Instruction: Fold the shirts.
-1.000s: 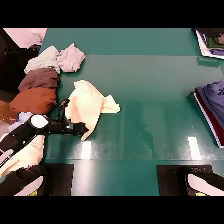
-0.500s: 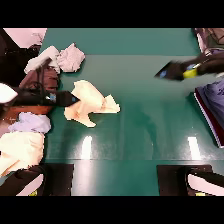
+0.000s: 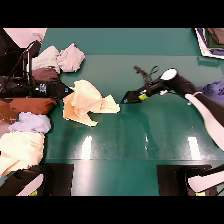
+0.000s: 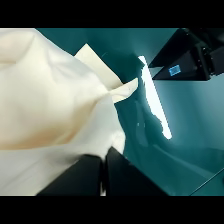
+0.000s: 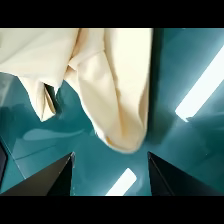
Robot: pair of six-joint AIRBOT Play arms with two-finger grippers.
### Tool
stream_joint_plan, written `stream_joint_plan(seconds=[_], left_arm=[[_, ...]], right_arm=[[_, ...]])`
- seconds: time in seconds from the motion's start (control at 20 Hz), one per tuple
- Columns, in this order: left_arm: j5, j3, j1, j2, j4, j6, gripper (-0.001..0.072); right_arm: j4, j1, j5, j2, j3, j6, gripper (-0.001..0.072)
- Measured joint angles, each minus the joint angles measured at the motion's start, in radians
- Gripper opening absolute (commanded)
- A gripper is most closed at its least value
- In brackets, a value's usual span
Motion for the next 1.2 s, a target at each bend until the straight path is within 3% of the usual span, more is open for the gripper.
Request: stream_joint_plan(seconds=[0.2,0.25,0.3,0.35,0.65,1.2], left_arm=[[-0.005,0.003,0.0,0.0,0.006,0.0,0.0025],[-0.005,0.003,0.0,0.0,0.007,0.0,0.0024],[-0.005,0.003,0.0,0.0,0.007,0.0,0.0025],[-0.005,0.003,0.0,0.0,0.008,0.0,0.0024],[-0.01,0.143,0.0,0.0,0.037,-0.021,0.0024],[-0.028,0.767,0.0,0.0,0.206,-0.028,0.0025]], right_arm=[[-0.032,0.063,0.053,-0.1,0.105,-0.012,0.0495],[-0.054,0.073,0.061,-0.111,0.119,-0.012,0.0357],[-0.07,0.082,0.065,-0.12,0.131,-0.012,0.0079],[-0.082,0.088,0.066,-0.126,0.138,-0.012,0.0018],[-0.153,0.027,0.043,-0.057,0.157,0.053,0.0018],[-0.22,-0.444,-0.097,0.563,0.159,0.138,0.0017]])
